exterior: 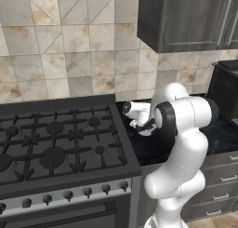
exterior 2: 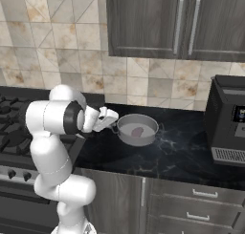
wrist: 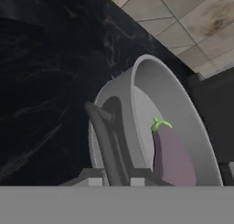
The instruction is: Turn on the sink faucet. Then move the eggplant from the counter to the sink. Turn off the sink. Move the vegetable from the sink to the pot next to the stove. Finally move the pot to the front right burner.
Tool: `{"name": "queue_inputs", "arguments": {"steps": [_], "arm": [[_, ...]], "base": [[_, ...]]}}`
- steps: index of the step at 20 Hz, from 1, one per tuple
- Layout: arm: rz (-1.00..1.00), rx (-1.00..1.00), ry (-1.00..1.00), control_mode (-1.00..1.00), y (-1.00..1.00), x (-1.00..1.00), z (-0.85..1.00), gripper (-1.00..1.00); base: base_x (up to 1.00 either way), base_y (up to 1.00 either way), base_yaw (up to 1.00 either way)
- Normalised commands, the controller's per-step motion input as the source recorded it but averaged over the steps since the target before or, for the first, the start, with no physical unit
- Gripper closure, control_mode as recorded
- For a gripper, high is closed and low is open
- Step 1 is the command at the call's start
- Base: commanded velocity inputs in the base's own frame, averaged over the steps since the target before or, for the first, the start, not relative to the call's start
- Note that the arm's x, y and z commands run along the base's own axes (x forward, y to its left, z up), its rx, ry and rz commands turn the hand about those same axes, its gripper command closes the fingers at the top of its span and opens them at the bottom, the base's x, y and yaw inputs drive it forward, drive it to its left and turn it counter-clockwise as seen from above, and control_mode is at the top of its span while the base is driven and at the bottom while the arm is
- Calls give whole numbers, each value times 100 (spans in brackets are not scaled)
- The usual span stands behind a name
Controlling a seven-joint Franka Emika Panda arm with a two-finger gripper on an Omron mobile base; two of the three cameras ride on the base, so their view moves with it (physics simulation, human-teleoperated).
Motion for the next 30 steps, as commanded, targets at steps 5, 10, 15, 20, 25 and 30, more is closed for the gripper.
{"name": "queue_inputs", "arguments": {"steps": [5, 10, 15, 20, 25, 30], "arm": [[-2, -14, -3, -100, 22, -25, 23, 100], [-4, -13, -3, -100, 16, -21, 29, 100], [-1, -5, -3, -100, 0, -21, 21, 100], [-4, -12, 0, -100, 2, -10, 42, 100], [-1, -21, 3, -100, 17, -1, 16, 100], [-3, -20, 6, -100, 21, 0, 0, 100]], "base": [[0, 0, 0], [0, 0, 0], [0, 0, 0], [0, 0, 0], [0, 0, 0], [0, 0, 0]]}}
